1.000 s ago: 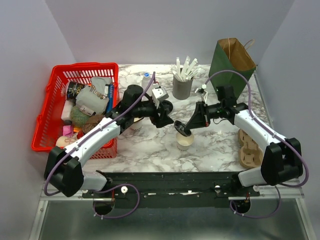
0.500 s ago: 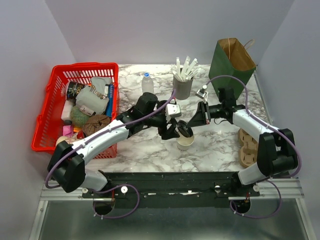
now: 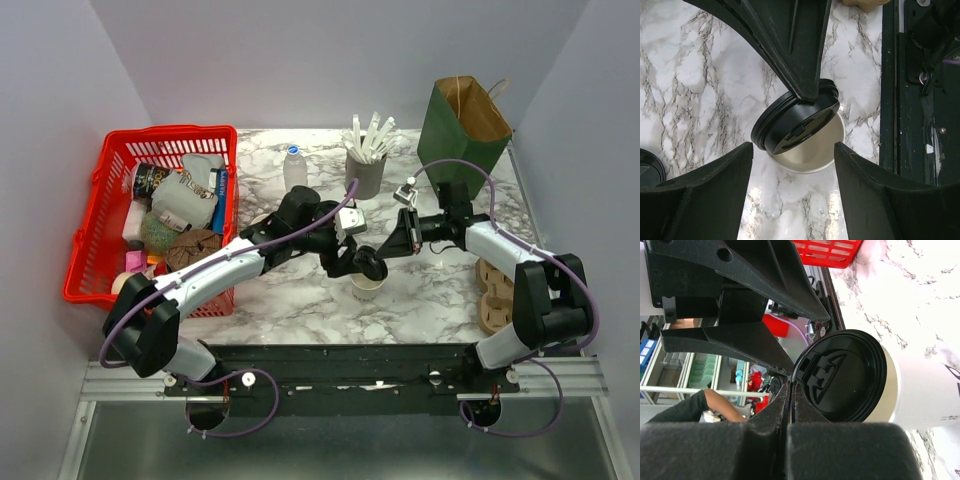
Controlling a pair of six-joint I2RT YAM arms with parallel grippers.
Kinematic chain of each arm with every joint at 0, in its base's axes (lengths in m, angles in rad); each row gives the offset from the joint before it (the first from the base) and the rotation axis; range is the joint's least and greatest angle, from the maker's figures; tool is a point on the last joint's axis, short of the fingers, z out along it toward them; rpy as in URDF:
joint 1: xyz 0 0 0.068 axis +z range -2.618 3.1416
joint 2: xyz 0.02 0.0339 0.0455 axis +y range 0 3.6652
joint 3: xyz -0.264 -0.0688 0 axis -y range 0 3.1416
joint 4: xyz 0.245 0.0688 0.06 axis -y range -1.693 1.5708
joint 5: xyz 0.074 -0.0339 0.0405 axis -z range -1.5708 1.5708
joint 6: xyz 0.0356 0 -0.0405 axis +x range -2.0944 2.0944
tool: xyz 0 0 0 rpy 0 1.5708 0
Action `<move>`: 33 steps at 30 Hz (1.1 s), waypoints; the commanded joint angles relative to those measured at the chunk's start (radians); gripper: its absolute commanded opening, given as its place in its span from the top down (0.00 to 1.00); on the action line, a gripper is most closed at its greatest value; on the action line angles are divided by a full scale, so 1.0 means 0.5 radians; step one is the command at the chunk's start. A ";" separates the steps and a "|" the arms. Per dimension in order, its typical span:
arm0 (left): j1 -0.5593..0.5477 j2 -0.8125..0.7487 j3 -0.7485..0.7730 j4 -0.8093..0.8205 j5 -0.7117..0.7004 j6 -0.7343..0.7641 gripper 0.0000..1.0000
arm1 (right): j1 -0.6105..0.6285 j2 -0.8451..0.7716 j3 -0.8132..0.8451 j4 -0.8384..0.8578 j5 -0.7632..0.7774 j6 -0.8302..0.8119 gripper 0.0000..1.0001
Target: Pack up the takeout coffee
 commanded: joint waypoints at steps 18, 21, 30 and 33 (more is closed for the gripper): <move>-0.018 0.061 -0.191 0.247 -0.249 -0.085 0.27 | -0.061 -0.034 -0.026 -0.106 0.164 -0.098 0.90; -0.018 0.077 -0.222 0.342 -0.277 -0.167 0.27 | -0.058 -0.049 -0.032 -0.121 0.167 -0.116 0.90; -0.018 0.117 -0.271 0.480 -0.295 -0.416 0.27 | -0.061 -0.083 -0.051 -0.143 0.189 -0.137 0.90; -0.018 0.120 -0.283 0.468 -0.329 -0.404 0.28 | -0.058 -0.098 -0.057 -0.149 0.195 -0.147 0.90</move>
